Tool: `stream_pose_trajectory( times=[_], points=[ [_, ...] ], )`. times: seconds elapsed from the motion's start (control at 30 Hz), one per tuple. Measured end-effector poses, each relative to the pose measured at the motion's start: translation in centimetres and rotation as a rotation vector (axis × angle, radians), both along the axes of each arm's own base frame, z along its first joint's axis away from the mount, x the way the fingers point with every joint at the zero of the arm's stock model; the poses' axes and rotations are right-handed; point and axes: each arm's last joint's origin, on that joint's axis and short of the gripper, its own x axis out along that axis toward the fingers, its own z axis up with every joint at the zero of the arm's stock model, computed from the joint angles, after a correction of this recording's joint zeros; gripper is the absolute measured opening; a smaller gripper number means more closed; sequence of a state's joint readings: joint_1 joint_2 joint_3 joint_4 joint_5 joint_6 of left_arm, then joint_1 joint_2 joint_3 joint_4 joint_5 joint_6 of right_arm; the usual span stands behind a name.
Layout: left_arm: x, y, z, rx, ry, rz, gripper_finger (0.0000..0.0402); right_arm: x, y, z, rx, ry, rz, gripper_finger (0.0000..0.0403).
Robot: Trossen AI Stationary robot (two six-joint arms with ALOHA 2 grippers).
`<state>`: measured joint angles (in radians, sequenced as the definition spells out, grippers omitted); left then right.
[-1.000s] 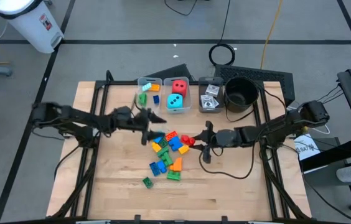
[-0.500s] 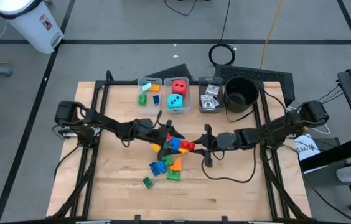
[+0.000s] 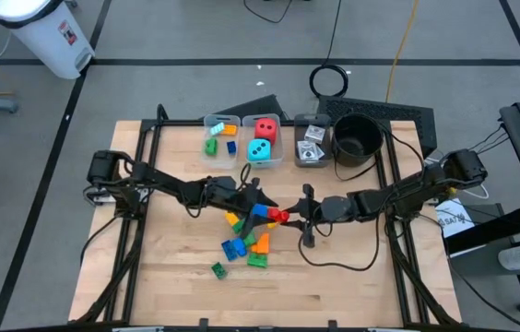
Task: Pick & Place Toys
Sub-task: Put the red game piece into the left transparent bin
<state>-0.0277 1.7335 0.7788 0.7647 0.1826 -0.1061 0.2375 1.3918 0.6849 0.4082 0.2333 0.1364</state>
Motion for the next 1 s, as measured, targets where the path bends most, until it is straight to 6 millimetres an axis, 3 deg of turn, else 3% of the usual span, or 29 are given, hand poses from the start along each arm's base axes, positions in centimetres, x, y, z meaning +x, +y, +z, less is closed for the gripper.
stream_pose_trajectory(
  times=[0.23,0.37,0.47,0.57,0.67,0.77,1.0],
  points=[
    [0.0,0.0,0.0,0.042,-0.008,-0.012,0.0131,0.0,0.0,0.0,0.008,0.002,-0.006,0.0123],
    [-0.1,0.4,0.5,0.052,-0.021,-0.004,0.0132,0.0,0.0,0.1,0.010,-0.006,-0.010,0.0135],
    [-0.9,1.1,2.0,0.054,-0.021,0.025,0.0132,-0.2,-0.1,0.2,0.025,0.010,-0.021,0.0144],
    [-2.1,2.3,3.9,0.101,-0.018,0.160,0.0132,-1.0,-0.2,0.2,0.020,0.075,-0.003,0.0148],
    [-3.6,3.5,4.4,0.142,0.008,0.285,0.0132,-1.8,-0.4,0.8,0.031,0.091,-0.013,0.0148],
    [-5.7,4.9,4.2,0.156,0.008,0.406,0.0132,-2.2,-0.5,1.5,0.065,0.079,-0.037,0.0144],
    [-10.8,8.5,0.4,0.119,0.031,0.790,0.0132,-2.6,-0.6,1.7,0.079,0.032,-0.035,0.0141]
  ],
)
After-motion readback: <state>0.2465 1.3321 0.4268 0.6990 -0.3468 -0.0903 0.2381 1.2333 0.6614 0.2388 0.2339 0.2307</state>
